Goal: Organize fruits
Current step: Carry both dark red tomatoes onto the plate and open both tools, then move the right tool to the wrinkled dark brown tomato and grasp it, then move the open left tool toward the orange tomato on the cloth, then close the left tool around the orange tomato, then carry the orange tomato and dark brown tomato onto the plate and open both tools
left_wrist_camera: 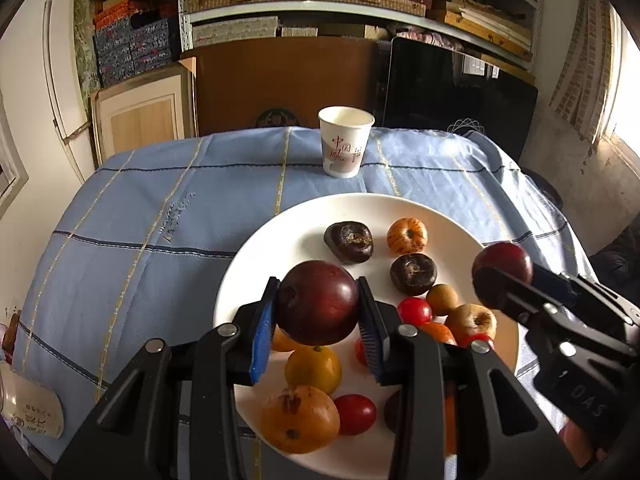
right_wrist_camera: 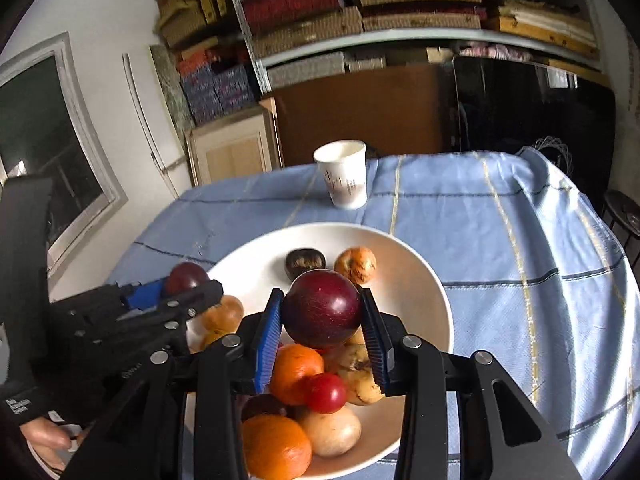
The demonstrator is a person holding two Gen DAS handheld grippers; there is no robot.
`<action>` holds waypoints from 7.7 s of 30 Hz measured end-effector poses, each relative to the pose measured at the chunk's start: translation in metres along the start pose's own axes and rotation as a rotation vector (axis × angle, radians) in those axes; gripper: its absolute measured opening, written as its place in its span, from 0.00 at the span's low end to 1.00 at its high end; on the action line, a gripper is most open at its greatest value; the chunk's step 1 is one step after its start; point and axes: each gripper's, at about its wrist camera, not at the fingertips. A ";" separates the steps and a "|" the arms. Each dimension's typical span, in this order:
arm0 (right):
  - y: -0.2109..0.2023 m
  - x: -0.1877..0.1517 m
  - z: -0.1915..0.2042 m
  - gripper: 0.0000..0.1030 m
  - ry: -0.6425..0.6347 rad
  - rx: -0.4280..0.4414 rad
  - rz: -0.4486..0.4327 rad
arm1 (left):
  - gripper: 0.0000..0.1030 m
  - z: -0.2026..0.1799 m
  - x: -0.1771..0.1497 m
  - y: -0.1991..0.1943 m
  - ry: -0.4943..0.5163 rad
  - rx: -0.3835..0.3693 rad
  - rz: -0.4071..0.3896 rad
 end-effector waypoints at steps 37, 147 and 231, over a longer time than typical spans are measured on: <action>-0.117 -0.087 0.002 0.96 -0.019 -0.075 -0.116 | 0.95 0.021 -0.081 -0.131 -0.052 0.110 -0.143; -0.125 -0.192 0.041 0.41 -0.277 0.004 0.251 | 0.74 -0.040 -0.136 -0.029 0.045 -0.070 0.096; -0.141 -0.147 0.059 0.40 -0.065 0.082 0.087 | 0.36 0.034 -0.163 -0.144 -0.105 -0.021 -0.027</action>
Point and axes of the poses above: each gripper's, at about its wrist camera, not at the fingertips, and y roughly the way its jaws point, z to its left, x to its top, and after that the axes turned 3 degrees about -z, right-handed
